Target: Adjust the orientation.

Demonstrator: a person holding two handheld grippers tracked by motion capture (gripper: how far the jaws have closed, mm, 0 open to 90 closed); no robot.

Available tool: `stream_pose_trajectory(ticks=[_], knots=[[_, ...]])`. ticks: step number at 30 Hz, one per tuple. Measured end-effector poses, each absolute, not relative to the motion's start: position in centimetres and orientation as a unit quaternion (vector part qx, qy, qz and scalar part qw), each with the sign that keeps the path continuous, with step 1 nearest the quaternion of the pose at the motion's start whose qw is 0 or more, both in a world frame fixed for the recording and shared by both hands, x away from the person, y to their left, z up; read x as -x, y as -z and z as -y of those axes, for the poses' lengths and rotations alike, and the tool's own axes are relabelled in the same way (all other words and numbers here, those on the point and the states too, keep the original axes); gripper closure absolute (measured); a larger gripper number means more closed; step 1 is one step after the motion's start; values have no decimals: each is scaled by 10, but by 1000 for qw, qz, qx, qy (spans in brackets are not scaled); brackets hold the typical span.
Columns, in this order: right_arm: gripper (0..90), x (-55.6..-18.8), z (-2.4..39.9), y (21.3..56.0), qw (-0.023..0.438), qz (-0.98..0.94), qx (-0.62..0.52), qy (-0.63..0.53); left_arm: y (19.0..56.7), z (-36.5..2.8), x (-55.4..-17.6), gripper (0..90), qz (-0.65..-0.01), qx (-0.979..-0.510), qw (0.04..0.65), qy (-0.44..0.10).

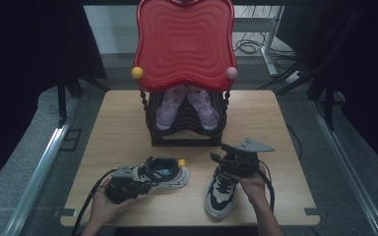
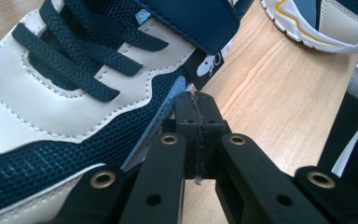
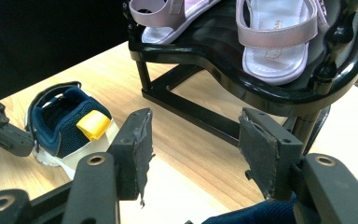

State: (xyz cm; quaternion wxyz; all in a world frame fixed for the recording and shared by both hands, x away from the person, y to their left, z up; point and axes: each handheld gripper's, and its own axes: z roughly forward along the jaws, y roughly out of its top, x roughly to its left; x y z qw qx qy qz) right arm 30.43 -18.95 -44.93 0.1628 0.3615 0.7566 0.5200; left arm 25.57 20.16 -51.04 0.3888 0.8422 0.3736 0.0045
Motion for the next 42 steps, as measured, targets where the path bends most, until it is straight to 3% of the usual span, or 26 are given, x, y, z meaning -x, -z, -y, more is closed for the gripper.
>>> stream_pose_trajectory(ticks=[24,34,42], knots=[[476,-303,182,448,156,-764,-358,-513,509,-215,-277,889,-404,-824,397,-18],[618,-302,171,448,129,-777,-341,-513,486,-225,-266,620,-404,-796,446,-58],[803,-302,167,448,122,-782,-339,-508,475,-233,-260,549,-413,-784,458,-74]])
